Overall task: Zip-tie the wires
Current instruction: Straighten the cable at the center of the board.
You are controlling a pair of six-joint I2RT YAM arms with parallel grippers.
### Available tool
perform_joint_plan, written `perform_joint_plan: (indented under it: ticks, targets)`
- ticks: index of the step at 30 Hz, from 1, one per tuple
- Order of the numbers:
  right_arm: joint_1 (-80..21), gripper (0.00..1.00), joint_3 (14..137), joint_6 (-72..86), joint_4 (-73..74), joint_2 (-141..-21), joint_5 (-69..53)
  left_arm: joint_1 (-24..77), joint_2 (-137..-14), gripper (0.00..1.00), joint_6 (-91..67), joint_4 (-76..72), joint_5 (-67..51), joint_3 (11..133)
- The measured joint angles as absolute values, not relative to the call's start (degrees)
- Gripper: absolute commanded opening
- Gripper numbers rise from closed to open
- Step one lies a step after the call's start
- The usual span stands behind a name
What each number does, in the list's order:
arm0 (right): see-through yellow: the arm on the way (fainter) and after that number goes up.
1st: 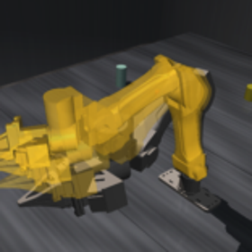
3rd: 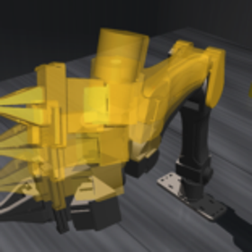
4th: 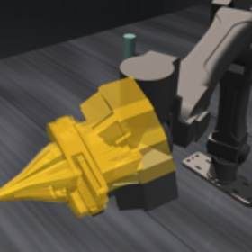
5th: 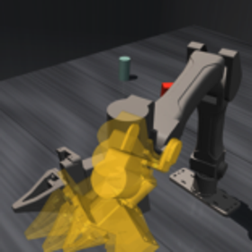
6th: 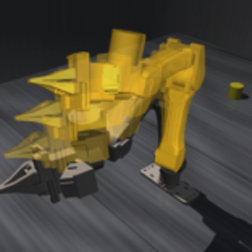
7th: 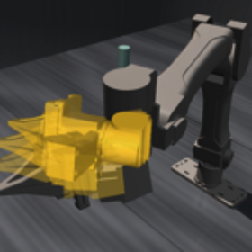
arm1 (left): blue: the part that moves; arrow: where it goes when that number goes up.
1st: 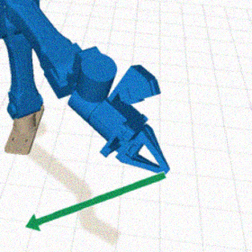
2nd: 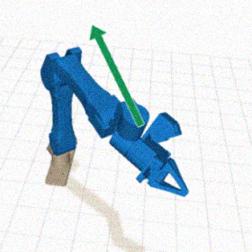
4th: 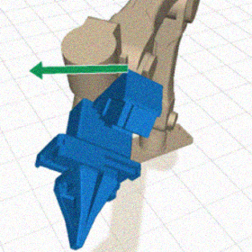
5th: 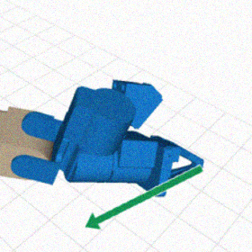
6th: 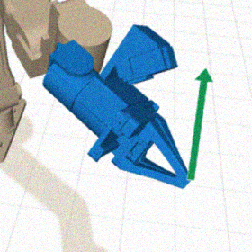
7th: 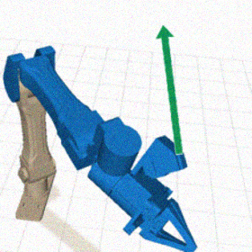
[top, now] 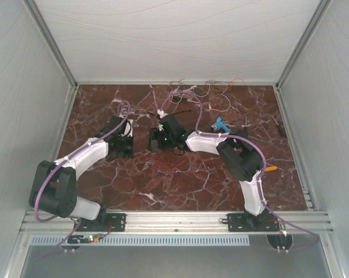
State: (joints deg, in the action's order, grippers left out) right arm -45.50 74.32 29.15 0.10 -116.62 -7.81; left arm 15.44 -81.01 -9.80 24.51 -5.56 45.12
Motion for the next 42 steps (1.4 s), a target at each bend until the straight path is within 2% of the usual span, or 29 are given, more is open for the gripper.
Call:
perform_joint_plan:
  ticks: [8,17,25,31,36,42]
  targets:
    - [-44.03,0.71,79.22,38.11,-2.57,-121.01,-1.43,15.44,-80.16,0.0,-9.82,24.53,-5.21,45.12]
    - [-28.95,0.71,79.26,44.16,-4.36,-121.6,7.16,15.44,-79.96,0.0,-10.04,24.53,-4.73,45.12]
    - [-19.55,0.72,64.1,45.6,-6.17,-111.02,10.02,11.94,-80.66,0.0,-10.55,25.69,-0.38,45.58]
    - [-19.07,0.72,53.49,46.44,-7.6,-103.04,10.85,7.7,-88.09,0.0,-10.92,27.66,5.28,48.84]
    - [-19.64,0.82,50.26,47.42,-7.38,-100.05,12.27,7.25,-94.17,0.0,-12.16,30.26,10.44,50.92]
    - [-18.94,0.82,46.46,47.55,-5.06,-96.05,15.49,3.95,-95.96,0.0,-13.17,31.18,15.09,52.34]
